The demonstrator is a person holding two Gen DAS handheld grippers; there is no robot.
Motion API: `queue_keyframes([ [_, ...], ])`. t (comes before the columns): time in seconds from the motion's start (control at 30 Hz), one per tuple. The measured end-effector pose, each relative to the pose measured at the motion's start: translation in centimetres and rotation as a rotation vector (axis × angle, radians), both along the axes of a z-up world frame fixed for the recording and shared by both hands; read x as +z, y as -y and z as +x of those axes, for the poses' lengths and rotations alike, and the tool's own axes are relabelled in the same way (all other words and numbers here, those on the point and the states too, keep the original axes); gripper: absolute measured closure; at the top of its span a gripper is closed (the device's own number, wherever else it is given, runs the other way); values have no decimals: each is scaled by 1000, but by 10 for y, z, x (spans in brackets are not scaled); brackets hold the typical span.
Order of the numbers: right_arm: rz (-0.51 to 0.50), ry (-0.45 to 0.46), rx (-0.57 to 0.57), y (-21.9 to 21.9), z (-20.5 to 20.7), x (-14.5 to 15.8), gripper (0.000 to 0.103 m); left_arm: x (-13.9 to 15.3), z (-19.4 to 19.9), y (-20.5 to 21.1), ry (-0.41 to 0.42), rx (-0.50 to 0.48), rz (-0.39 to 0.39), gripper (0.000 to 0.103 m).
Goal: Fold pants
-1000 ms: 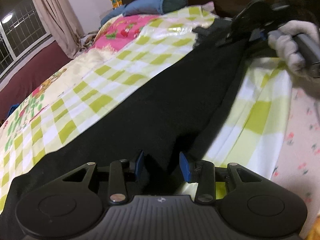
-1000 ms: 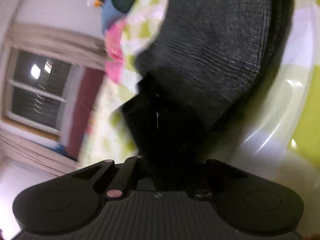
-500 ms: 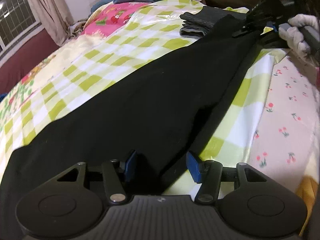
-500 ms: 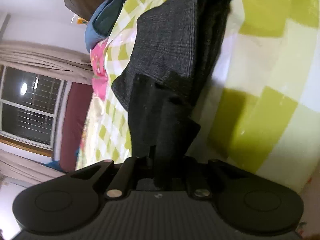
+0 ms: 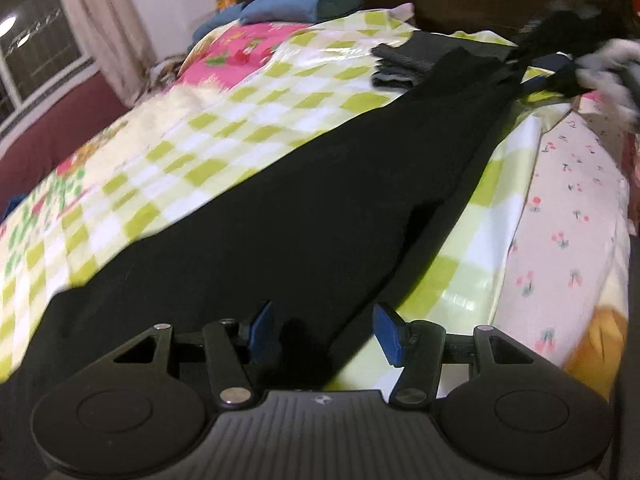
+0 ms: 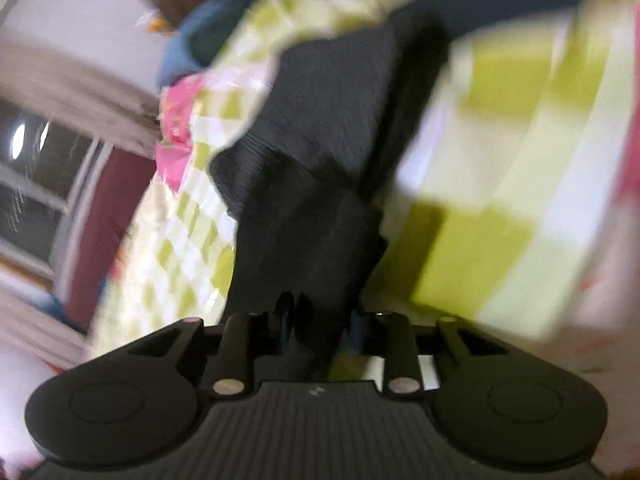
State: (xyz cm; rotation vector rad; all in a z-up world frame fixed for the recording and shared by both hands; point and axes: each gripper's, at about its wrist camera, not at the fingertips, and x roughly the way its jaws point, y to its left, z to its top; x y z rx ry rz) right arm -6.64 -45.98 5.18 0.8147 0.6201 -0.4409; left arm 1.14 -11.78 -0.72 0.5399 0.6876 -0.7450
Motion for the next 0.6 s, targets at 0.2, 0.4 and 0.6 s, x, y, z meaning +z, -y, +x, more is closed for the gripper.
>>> queue_keyframes([
  [0.2,-10,-5,486,-116,20,19,73,-1,8,-37,-6,109,-35,34],
  [0.4,143,-98,629,-188,64,-28,73,-12,12,-57,23,159,32,34],
  [0.6,212,-105,483,-166,62,-42,73,-11,11,-62,5,167,-51,34],
])
